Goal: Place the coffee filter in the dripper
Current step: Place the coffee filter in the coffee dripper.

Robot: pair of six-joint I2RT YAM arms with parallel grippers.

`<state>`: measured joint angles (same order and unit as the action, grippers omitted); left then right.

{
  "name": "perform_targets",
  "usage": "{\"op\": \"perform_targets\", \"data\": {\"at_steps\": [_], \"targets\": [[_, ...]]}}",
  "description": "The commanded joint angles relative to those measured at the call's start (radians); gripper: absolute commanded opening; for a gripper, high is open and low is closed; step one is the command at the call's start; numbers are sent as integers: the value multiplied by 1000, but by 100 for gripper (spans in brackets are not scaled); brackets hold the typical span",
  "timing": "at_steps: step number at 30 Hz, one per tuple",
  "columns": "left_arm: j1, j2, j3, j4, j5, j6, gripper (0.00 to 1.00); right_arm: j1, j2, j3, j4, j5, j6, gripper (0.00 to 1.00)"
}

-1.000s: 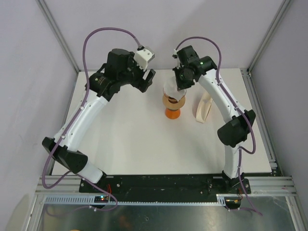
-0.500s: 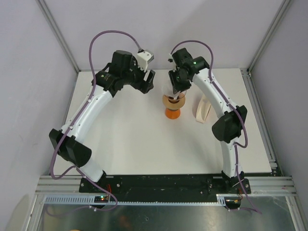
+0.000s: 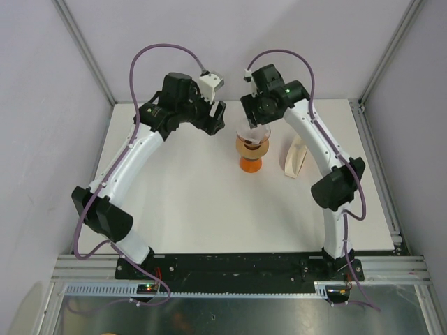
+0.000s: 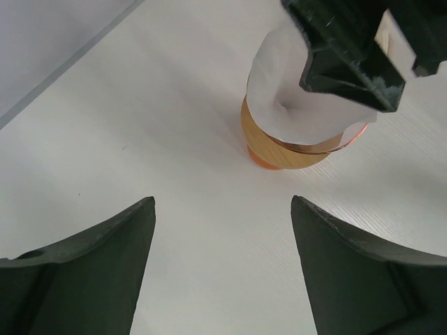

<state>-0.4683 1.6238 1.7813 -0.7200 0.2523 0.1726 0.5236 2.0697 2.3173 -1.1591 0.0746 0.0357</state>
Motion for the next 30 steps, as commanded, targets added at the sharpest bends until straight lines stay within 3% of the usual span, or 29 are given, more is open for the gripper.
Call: {"op": "perform_targets", "data": {"at_steps": [1, 4, 6, 8, 11, 13, 15, 30], "targets": [[0, -13, 6, 32, 29, -12, 83, 23, -119, 21, 74, 89, -73, 69], [2, -17, 9, 34, 19, -2, 84, 47, -158, 9, 115, 144, -106, 71], [11, -19, 7, 37, 12, 2, 84, 69, -194, -43, 162, 136, -137, 66], [33, -24, 1, 41, 15, -6, 84, 77, -227, -131, 215, 59, -158, 53], [84, -42, -22, 53, 36, -24, 84, 75, -224, -225, 218, 2, -149, 23], [117, -61, -45, 68, 45, -37, 84, 70, -198, -240, 190, 5, -130, 10], [150, -79, -73, 89, 51, -49, 84, 64, -173, -241, 168, 4, -114, 2], [264, -140, -194, 149, 90, -115, 84, 42, -91, -369, 254, -40, -107, 0]]}}
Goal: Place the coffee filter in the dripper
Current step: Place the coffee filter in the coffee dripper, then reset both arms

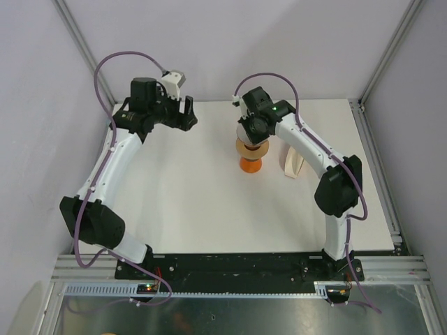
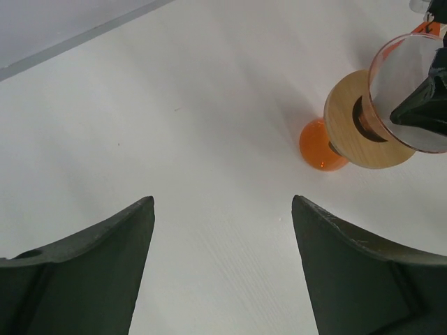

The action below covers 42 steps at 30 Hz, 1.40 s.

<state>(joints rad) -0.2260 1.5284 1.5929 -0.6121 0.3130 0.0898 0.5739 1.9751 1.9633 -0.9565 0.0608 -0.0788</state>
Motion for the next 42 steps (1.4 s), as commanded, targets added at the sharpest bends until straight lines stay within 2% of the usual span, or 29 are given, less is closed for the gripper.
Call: {"op": "perform_targets", "data": {"at_steps": [1, 8, 13, 18, 29, 31, 34, 38, 42], "targets": [[25, -45, -4, 40, 28, -33, 84, -9, 6, -18, 55, -28, 8, 0], [37, -46, 0, 39, 31, -33, 84, -8, 17, -6, 54, -31, 5, 0], [39, -43, -1, 41, 42, -36, 84, -2, 6, 77, 30, -18, -9, 0], [38, -43, 3, 41, 46, -34, 84, 3, -3, 144, 2, 17, -30, 3], [41, -44, 9, 40, 40, -28, 84, 1, -45, 183, -13, 47, -47, 10], [45, -46, 8, 40, 33, -23, 85, -1, -79, 189, -3, 47, -44, 15], [62, -49, -7, 50, 14, -14, 85, -18, -173, 147, 64, 35, -33, 30], [102, -71, -61, 93, -10, -12, 86, -87, -364, -18, 247, -69, 0, 57], [145, -101, -132, 160, -29, 15, 88, -228, -555, -232, 372, -134, 56, 87]]}}
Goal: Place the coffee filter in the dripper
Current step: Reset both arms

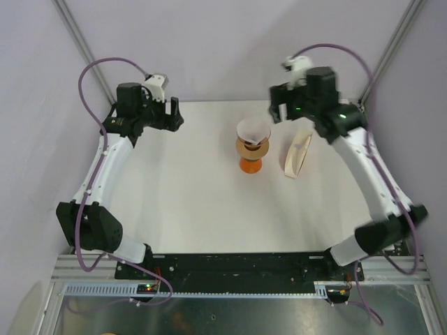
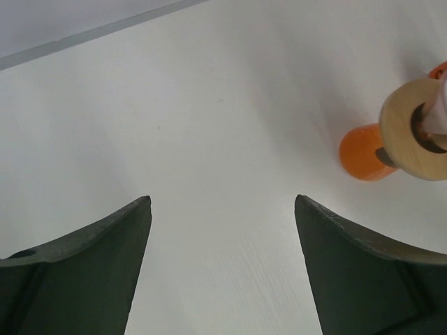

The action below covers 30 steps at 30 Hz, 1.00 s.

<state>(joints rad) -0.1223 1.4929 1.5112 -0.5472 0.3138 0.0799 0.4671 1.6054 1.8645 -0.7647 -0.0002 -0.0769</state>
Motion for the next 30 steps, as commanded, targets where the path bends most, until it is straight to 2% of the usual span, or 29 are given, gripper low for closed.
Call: {"op": "perform_targets", "data": {"at_steps": [1, 5, 9, 13, 16, 22, 30], "targets": [[56, -73, -79, 115, -29, 29, 89, -170, -218, -196, 203, -78, 64, 93], [141, -113, -236, 285, -19, 13, 93, -347, -375, -463, 316, -66, 115, 99], [254, -152, -447, 537, -20, -44, 99, -548, -501, -714, 460, -81, 147, 99], [302, -176, -655, 822, -36, -63, 100, -685, -599, -937, 610, -109, 180, 99], [307, -176, -799, 978, -81, -67, 100, -722, -657, -1117, 766, -81, 181, 99], [308, -163, -988, 1206, -115, -124, 100, -729, -749, -1391, 1029, 13, 190, 99], [308, -164, -1039, 1301, -130, -199, 100, -727, -727, -1581, 1221, 23, 219, 99]]}}
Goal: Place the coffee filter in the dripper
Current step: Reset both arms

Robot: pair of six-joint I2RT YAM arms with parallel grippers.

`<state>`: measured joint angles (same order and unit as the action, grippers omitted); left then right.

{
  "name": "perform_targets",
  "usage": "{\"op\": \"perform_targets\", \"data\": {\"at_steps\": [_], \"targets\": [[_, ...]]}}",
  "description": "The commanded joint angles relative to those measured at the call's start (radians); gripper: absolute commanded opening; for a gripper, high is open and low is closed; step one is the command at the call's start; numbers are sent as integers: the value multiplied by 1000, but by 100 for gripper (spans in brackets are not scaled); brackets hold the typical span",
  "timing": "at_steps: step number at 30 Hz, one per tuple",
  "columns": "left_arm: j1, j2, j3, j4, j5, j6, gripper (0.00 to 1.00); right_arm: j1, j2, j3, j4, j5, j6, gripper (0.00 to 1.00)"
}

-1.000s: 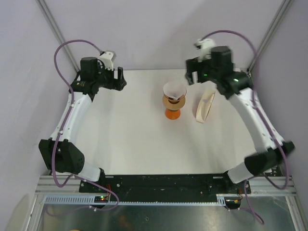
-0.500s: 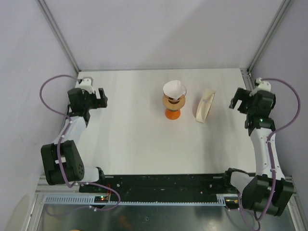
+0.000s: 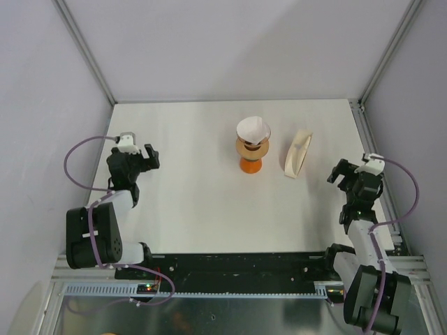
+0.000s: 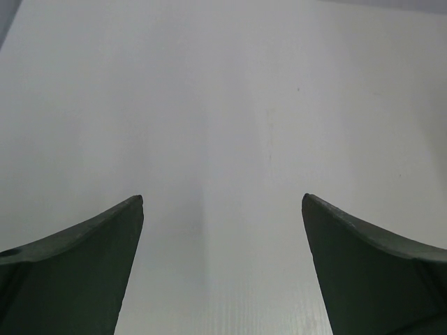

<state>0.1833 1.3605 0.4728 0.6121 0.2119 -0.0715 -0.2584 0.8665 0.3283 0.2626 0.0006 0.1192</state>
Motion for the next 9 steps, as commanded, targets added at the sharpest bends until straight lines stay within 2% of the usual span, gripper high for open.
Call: {"op": "perform_targets", "data": {"at_steps": [1, 9], "targets": [[1, -30, 0, 143, -30, -52, 100, -1, 18, -61, 213, 24, 26, 99], [-25, -32, -5, 149, -47, -59, 100, -1, 67, -136, 332, 15, 27, 99]]}}
